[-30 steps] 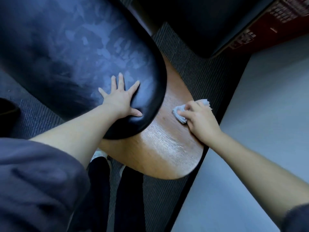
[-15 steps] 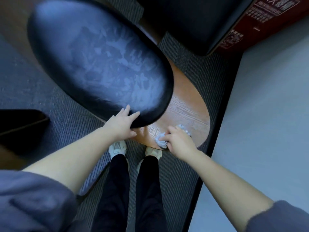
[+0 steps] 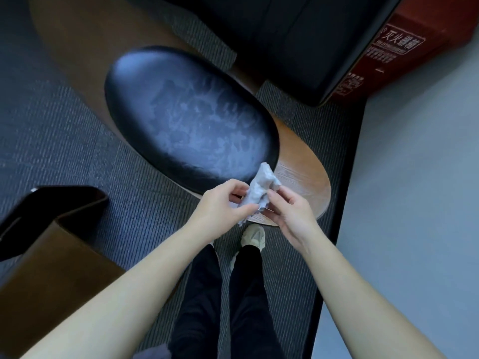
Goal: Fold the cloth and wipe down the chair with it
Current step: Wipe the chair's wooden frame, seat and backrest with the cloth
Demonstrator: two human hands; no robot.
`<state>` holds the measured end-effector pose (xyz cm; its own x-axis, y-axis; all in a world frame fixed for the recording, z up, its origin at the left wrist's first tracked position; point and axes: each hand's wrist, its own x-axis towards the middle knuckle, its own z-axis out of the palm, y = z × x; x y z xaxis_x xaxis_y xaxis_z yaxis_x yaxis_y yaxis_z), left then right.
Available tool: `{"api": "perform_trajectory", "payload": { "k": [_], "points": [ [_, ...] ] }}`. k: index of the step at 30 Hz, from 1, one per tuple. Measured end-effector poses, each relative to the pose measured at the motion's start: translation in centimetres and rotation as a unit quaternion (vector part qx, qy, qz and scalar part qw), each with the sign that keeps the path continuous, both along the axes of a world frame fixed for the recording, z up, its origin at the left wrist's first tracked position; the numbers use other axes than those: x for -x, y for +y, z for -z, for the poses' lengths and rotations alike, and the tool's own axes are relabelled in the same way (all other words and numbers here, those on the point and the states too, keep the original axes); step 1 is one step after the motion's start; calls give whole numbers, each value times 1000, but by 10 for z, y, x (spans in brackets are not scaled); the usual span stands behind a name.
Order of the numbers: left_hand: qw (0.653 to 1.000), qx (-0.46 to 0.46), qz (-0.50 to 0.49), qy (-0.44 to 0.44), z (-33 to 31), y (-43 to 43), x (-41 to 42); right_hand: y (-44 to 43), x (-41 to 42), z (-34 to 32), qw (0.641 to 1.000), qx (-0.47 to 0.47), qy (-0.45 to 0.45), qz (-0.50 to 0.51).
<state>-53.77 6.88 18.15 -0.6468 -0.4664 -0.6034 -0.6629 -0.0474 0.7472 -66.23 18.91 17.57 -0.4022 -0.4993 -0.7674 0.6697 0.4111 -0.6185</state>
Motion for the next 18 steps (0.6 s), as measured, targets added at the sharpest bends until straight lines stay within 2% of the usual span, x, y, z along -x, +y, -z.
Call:
{"api": "perform_trajectory", "payload": {
  "k": [8,12,18],
  "points": [
    [998,-15,-59,-19,-6,-16,-8,-21,-12,-15,1000,-6,-1,3],
    [973,-147,-173,-40,-1,-28,-14,-22,-5,-14,999,-38,-19,32],
    [953,-232,-190,-41,0,-24,-17,-22,-13,-9,996,-54,-71,20]
  ]
}}
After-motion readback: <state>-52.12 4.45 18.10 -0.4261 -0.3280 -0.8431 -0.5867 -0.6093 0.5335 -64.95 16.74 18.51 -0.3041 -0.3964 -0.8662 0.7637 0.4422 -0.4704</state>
